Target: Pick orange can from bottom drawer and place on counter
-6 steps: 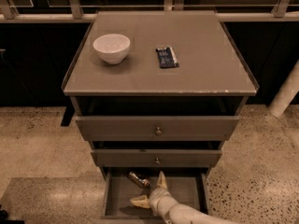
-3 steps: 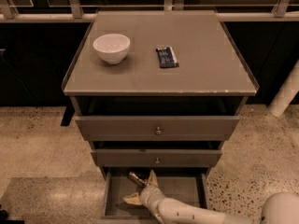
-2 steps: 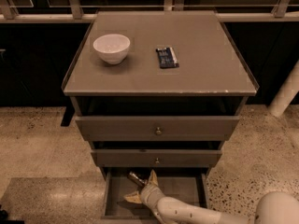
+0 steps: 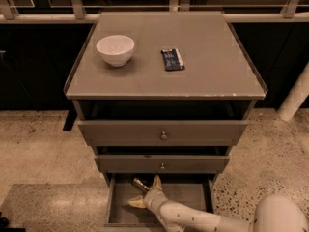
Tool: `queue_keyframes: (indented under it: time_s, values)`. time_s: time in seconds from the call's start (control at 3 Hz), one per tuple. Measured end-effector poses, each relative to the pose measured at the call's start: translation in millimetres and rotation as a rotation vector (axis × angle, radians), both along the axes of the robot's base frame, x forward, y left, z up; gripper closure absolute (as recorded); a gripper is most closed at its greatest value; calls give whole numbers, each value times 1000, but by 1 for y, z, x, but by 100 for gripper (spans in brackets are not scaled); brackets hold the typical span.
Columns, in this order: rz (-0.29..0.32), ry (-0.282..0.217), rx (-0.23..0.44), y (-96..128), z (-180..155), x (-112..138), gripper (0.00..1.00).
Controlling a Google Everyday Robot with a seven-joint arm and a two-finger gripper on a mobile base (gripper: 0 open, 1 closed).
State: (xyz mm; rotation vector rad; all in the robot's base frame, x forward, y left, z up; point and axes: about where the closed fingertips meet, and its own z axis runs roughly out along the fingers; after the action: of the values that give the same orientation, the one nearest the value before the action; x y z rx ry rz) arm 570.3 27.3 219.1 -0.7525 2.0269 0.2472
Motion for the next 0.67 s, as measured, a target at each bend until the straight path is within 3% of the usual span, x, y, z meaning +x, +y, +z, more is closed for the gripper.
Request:
queue_keyframes:
  time_s: [0.67]
  values:
    - [36, 48, -25, 15, -33, 20, 0]
